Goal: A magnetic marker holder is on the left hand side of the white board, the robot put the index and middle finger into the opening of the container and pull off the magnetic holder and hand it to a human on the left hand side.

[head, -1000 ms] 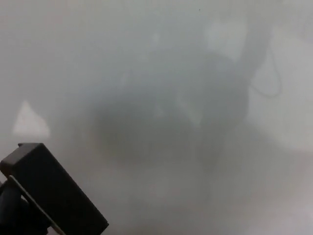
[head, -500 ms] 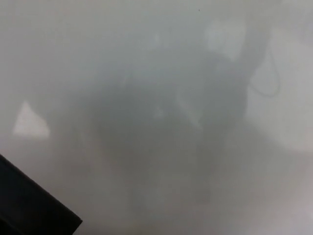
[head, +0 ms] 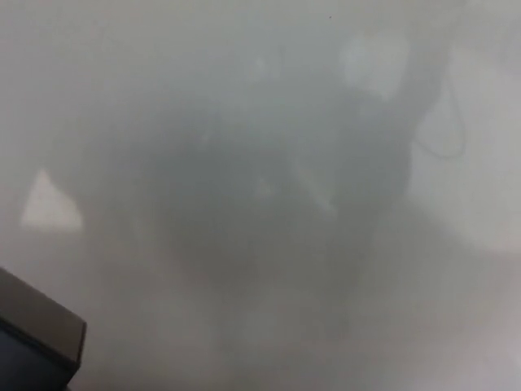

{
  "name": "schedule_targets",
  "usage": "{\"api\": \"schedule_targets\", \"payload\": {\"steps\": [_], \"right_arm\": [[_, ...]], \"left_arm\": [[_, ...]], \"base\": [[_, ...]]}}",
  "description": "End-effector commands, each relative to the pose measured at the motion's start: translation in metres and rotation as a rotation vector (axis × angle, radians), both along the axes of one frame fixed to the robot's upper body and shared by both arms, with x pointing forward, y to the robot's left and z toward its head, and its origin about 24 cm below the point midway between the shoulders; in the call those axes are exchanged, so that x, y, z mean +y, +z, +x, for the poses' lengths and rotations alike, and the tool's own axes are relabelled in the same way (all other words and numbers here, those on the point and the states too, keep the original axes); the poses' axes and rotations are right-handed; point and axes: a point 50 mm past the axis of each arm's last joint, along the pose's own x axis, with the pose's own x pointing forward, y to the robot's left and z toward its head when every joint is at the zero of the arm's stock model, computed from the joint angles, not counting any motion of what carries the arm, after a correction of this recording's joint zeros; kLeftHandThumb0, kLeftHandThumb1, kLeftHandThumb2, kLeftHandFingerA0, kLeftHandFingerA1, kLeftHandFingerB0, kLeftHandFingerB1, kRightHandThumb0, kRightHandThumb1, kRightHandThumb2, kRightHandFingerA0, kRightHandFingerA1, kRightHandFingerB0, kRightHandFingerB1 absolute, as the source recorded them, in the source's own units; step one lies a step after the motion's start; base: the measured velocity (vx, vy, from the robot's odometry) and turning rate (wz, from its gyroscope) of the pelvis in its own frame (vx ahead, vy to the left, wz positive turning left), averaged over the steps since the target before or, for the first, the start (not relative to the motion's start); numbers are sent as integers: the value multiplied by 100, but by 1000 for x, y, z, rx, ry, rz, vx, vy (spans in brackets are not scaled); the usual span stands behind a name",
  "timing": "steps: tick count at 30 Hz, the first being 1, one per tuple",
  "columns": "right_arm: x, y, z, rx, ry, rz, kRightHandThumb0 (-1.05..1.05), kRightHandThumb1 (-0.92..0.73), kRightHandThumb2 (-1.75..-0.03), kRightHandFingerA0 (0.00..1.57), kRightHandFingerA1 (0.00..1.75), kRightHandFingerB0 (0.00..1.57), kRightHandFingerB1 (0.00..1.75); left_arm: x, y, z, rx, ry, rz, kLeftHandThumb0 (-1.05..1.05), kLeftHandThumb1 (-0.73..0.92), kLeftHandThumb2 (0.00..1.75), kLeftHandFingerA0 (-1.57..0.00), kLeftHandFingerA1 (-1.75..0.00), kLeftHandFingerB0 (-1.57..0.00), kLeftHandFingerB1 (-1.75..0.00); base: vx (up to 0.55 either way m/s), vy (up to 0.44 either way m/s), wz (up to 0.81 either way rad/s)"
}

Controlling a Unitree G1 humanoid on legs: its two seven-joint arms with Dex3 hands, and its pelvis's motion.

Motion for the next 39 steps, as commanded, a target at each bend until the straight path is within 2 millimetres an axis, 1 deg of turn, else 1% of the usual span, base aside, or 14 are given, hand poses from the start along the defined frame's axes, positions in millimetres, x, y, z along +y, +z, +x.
{"api": "schedule_targets", "payload": {"steps": [1,4,5,6,7,8,9,10,12,17,18,21,22,39], "right_arm": [[-10,-2,-4,3,-18,-67,-37,-62,-58,96,61,75,50],[-10,-2,-4,-5,-13,-69,-38,-59,-59,95,61,72,51],[-11,-2,-4,-5,-10,-72,-39,-59,-60,95,62,72,51],[-11,-2,-4,-3,-11,-72,-40,-59,-61,94,61,72,51],[-11,-2,-3,-1,-13,-72,-40,-59,-61,94,61,72,51],[-11,-2,-3,-2,-15,-72,-39,-58,-60,95,61,73,51],[-10,-2,-3,-3,-16,-71,-39,-58,-60,95,61,73,51],[-10,-2,-3,-8,-14,-75,-42,-50,-87,87,72,71,66],[-10,-1,-2,-11,-12,-80,-42,-51,-87,87,72,71,66],[-10,-2,-1,-4,-10,-84,-41,-51,-87,87,71,70,66],[-10,-2,-1,-5,-9,-84,-38,-60,-60,94,61,73,51],[-10,-1,0,-13,-2,-89,-40,-52,-88,86,71,70,66],[-10,-1,1,-15,-2,-88,-35,-63,-58,95,64,76,51],[-8,1,6,-43,19,-116,-35,-62,-59,95,69,76,51]], "left_arm": [[2,11,-1,-39,-44,-105,-46,70,63,-87,-141,-76,-80],[2,10,-1,-44,-56,-112,-46,74,62,-87,-134,-74,-78],[2,11,0,-55,-35,-85,-48,75,62,-94,-98,-80,-73],[2,13,0,-67,-42,-73,-55,58,58,-64,-57,-50,-42],[2,14,1,-73,-55,-72,-55,58,58,-64,-57,-50,-42],[2,16,2,-117,-85,-70,-64,39,76,-29,-51,-8,-43],[2,17,2,-145,-98,-70,-64,39,76,-29,-51,-8,-43],[3,19,3,-187,-109,-58,-66,37,53,-32,-38,-7,-32],[5,21,2,-209,-110,-38,-69,32,73,-25,-46,-8,-44],[6,19,1,-228,-134,-39,-77,36,77,-25,-46,-9,-44],[6,19,1,-230,-135,-37,-78,37,78,-25,-45,-10,-44],[5,18,1,-237,-144,-29,-79,38,78,-24,-45,-10,-45],[5,18,1,-235,-148,-23,-81,39,80,-25,-45,-11,-45],[7,16,5,-253,-162,-16,-79,37,78,-28,-45,-15,-45]], "base": [[0,0,0],[0,0,0],[0,0,0],[0,0,0],[0,0,0],[0,0,0],[0,0,0],[0,0,0],[0,0,0],[0,0,0],[0,0,0],[0,0,0],[0,0,0],[0,0,0]]}}
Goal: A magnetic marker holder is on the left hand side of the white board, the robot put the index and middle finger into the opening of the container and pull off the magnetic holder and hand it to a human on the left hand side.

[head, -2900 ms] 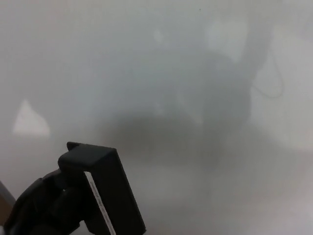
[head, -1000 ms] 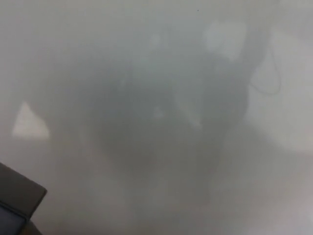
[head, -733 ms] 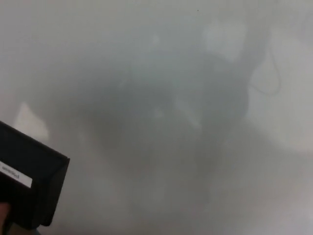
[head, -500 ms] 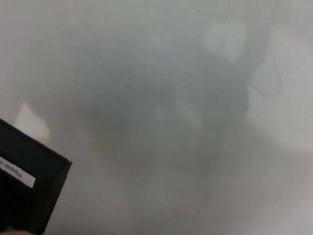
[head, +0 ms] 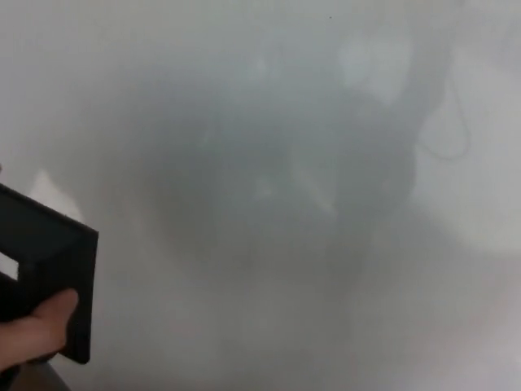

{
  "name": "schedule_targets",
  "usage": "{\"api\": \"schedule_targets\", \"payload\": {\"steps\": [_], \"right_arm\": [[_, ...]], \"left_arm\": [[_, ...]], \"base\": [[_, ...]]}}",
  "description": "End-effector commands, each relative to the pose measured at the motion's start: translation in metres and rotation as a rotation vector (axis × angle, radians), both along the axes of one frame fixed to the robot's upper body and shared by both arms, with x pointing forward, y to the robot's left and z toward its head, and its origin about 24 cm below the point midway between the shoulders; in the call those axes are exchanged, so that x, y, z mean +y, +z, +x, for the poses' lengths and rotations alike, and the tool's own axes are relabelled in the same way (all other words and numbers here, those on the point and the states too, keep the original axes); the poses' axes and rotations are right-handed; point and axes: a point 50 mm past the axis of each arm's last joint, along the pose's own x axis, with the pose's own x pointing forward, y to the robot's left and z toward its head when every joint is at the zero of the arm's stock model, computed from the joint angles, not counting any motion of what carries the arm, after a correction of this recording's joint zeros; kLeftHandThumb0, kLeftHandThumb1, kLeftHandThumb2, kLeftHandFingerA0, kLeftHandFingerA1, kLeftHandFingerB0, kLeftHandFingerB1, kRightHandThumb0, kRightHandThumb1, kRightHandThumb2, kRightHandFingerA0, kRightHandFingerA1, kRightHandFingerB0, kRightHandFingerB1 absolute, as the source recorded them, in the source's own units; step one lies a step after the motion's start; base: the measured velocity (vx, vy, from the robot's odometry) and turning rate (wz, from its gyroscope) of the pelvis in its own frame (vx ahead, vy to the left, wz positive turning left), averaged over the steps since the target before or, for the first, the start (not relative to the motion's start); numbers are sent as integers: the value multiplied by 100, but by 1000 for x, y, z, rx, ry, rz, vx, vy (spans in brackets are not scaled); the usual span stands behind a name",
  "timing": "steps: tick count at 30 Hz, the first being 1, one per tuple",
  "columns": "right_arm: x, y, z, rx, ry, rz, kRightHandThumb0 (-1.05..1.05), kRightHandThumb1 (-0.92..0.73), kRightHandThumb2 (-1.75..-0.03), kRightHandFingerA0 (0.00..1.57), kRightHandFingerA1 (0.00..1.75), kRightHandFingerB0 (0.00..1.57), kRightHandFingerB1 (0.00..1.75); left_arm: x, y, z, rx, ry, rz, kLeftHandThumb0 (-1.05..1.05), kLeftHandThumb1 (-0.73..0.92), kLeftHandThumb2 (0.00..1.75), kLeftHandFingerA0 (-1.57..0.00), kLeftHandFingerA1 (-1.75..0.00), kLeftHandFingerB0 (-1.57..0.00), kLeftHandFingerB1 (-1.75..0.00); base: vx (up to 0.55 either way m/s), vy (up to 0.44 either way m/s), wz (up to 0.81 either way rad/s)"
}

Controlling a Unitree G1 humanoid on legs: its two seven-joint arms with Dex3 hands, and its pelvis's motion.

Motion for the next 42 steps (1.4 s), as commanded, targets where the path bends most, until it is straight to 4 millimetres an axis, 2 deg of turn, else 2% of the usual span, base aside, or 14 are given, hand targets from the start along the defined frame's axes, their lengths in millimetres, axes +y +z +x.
{"api": "schedule_targets", "payload": {"steps": [1,5,16,19,22,23,24,25,26,27,32,36,40,42], "right_arm": [[-5,0,0,-13,-12,-34,-35,-62,-59,95,69,76,51],[-5,0,0,-6,-9,-36,-34,-61,-59,95,66,76,51],[-4,0,2,-19,2,-45,-34,-61,-58,95,70,76,51],[-5,-2,-3,-3,0,-50,-35,-61,-59,94,69,76,50],[-5,-5,-15,16,3,-60,-34,-62,-59,94,71,76,51],[-4,-7,-23,31,7,-57,-33,-61,-58,94,72,76,51],[-3,-8,-27,39,10,-54,-33,-61,-58,94,72,76,51],[-1,-10,-35,56,12,-44,-33,-61,-58,94,71,76,51],[-1,-10,-36,58,12,-42,-33,-61,-58,94,71,76,51],[-1,-11,-38,63,11,-41,-34,-61,-58,94,71,76,51],[-1,-13,-47,91,6,-42,-36,-63,-59,93,71,75,50],[0,-13,-47,83,19,-57,-35,-62,-59,94,70,77,50],[2,-12,-39,71,33,-64,-36,-62,-59,94,69,76,50],[3,-12,-34,66,38,-59,-33,-62,-59,93,73,75,50]], "left_arm": [[4,0,0,-12,10,24,-79,37,78,-28,-45,-15,-45],[4,-2,0,-3,3,29,-88,42,78,-33,-43,-20,-46],[3,-5,0,21,7,41,-80,37,76,-36,-46,-27,-45],[3,-24,-1,77,2,56,-75,32,72,-28,-46,-24,-46],[11,-69,-10,312,39,206,-68,34,71,-24,-46,-19,-44],[17,-97,-23,479,88,341,-56,42,68,-14,-42,-11,-40],[20,-109,-31,556,111,408,-56,42,68,-14,-42,-11,-40],[22,-136,-51,699,123,527,-30,39,90,0,-50,0,-49],[22,-140,-54,717,120,543,-30,39,90,0,-50,0,-49],[21,-147,-59,750,116,558,-48,44,64,-11,-39,-12,-37],[16,-166,-73,849,160,656,-48,52,67,-14,-39,-12,-38],[-4,-190,-75,1046,256,916,-48,54,57,-9,-34,-9,-28],[-12,-202,-73,1097,316,1060,-57,53,56,-13,-37,-7,-26],[-13,-208,-73,1108,348,1131,-50,56,59,-16,-49,-7,-23]], "base": [[0,0,0],[0,0,0],[0,0,0],[0,0,0],[0,0,0],[0,0,0],[0,0,0],[0,0,0],[0,0,0],[0,0,0],[0,0,0],[0,0,0],[0,0,0],[0,0,0]]}}
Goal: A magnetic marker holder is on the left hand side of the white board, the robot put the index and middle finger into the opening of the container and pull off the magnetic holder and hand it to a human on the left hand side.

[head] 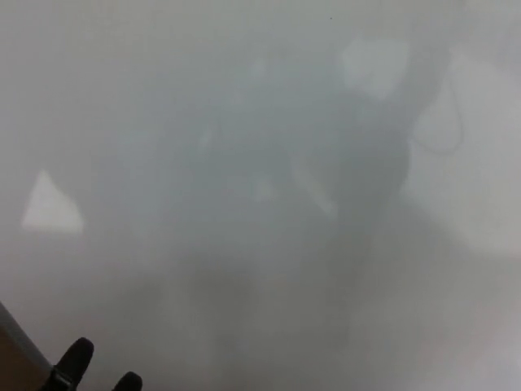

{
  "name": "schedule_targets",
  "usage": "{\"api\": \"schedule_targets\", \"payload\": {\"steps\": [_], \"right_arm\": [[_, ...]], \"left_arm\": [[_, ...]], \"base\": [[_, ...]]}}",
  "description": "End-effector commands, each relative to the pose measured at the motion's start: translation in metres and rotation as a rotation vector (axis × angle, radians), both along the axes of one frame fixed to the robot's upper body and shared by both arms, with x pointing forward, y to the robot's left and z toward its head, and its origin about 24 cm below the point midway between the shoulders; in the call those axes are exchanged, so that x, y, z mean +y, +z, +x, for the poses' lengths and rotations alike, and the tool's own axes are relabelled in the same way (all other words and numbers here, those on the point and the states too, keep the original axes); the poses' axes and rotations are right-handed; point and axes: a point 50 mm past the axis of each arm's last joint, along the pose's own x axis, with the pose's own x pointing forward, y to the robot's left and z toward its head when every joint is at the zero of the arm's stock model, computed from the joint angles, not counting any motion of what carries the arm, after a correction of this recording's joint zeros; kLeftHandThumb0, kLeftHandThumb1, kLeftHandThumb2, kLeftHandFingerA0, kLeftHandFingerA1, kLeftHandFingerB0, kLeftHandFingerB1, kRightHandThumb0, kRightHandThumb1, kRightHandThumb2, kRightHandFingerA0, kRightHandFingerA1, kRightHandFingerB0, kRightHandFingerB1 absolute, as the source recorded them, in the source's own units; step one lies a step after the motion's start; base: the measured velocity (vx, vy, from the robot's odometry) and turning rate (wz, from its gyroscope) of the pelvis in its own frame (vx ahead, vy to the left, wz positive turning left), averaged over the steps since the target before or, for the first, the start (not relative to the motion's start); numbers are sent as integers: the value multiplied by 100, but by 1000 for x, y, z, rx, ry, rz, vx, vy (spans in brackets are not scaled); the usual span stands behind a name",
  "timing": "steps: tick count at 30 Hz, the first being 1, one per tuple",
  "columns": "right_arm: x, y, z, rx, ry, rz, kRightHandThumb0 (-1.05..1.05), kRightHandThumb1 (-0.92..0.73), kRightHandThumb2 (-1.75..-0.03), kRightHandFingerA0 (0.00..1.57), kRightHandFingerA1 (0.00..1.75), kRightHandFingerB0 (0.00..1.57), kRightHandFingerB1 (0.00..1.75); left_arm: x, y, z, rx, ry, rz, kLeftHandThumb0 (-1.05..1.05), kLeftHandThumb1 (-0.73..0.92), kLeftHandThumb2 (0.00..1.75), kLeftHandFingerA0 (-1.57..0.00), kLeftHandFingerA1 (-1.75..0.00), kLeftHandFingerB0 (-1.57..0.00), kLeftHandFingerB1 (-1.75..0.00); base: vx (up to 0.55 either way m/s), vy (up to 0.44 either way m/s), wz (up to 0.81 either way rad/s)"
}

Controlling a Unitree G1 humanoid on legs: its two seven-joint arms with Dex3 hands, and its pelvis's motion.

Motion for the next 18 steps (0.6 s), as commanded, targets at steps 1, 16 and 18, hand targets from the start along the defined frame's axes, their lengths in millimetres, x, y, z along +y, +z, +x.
{"api": "schedule_targets", "payload": {"steps": [1,16,18], "right_arm": [[-2,-1,-3,-6,0,-34,-33,-62,-59,93,73,75,50],[3,-9,-43,83,28,-33,-35,-62,-58,92,77,76,50],[4,-10,-50,93,37,-37,-34,-62,-58,93,77,77,51]], "left_arm": [[-1,-66,-28,447,-39,918,-50,56,59,-16,-49,-7,-23],[6,-76,-81,577,24,900,-47,58,60,-21,-47,-8,-23],[8,-77,-90,598,17,912,-32,49,99,-1,-51,0,-50]], "base": [[0,0,0],[0,0,0],[0,0,0]]}}
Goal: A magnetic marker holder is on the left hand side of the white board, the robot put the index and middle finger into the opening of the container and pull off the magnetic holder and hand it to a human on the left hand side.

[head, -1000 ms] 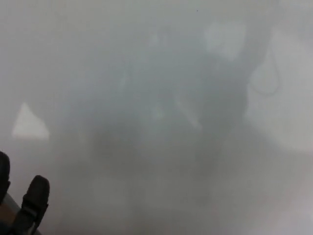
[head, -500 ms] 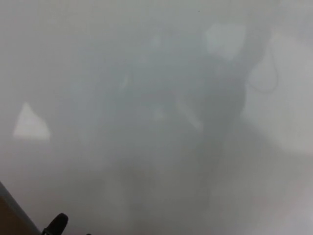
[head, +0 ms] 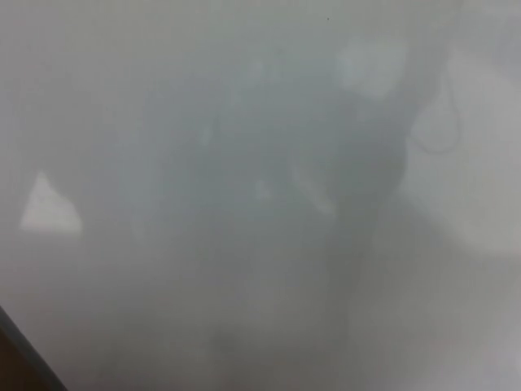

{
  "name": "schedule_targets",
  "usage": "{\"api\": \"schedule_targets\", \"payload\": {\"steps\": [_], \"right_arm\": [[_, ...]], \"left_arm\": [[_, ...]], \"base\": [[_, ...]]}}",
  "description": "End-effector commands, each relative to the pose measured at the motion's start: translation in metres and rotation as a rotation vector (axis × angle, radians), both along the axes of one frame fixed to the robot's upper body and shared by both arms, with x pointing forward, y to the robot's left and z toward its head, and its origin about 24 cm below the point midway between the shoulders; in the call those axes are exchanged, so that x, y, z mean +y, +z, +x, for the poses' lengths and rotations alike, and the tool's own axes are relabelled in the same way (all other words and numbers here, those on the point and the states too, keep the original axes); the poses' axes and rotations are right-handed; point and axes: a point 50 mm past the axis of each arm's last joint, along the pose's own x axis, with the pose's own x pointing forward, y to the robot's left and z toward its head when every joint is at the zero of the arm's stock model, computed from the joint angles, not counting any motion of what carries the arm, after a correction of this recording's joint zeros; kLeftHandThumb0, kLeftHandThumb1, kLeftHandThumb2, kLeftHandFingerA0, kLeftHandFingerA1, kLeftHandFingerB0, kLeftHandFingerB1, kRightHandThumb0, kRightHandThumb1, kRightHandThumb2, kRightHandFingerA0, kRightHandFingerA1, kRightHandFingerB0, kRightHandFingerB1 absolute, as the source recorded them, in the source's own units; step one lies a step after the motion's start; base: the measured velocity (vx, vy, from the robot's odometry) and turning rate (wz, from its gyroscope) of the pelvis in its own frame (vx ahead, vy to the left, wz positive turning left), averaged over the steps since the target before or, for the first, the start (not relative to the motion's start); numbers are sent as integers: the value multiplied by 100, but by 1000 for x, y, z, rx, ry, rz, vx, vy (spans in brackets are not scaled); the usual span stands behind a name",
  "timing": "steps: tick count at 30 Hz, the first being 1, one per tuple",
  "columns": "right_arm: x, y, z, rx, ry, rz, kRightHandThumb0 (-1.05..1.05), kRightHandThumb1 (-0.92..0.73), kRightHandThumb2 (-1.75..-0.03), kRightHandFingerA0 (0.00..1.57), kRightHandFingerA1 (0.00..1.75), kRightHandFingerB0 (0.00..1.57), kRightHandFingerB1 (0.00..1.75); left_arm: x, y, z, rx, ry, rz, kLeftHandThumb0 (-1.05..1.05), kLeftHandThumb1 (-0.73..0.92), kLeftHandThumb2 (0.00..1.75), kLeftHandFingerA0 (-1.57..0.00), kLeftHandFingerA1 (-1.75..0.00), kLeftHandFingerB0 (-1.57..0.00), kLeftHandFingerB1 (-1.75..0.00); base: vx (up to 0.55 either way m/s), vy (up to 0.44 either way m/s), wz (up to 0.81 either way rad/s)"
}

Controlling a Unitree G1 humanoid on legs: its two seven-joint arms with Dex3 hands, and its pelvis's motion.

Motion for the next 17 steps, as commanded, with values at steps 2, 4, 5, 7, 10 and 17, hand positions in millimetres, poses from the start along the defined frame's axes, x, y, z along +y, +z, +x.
{"api": "schedule_targets", "payload": {"steps": [2,4,5,7,10,17], "right_arm": [[1,-7,-36,60,12,-32,-34,-62,-58,92,76,76,51],[1,-6,-31,40,9,-29,-35,-62,-59,93,79,78,51],[1,-6,-30,41,7,-29,-35,-62,-59,93,79,78,51],[0,-6,-29,43,4,-34,-36,-63,-59,93,81,78,50],[-1,-6,-25,43,2,-35,-34,-63,-59,92,72,76,50],[-1,-5,-18,28,5,-32,-33,-62,-59,93,71,76,50]], "left_arm": [[20,-14,-40,153,-58,490,-33,48,99,-1,-51,0,-50],[21,-14,-35,149,-37,475,-50,59,58,-12,-41,-3,-27],[20,-14,-34,147,-36,474,-50,59,58,-12,-41,-3,-27],[20,-15,-32,144,-34,472,-48,58,60,-11,-42,-6,-20],[19,-15,-28,132,-34,476,-52,55,72,-9,-45,-5,-21],[20,-15,-21,117,-17,473,-46,60,58,-11,-39,-3,-26]], "base": [[0,0,0],[0,0,0],[0,0,0],[0,0,0],[0,0,0],[0,0,0]]}}
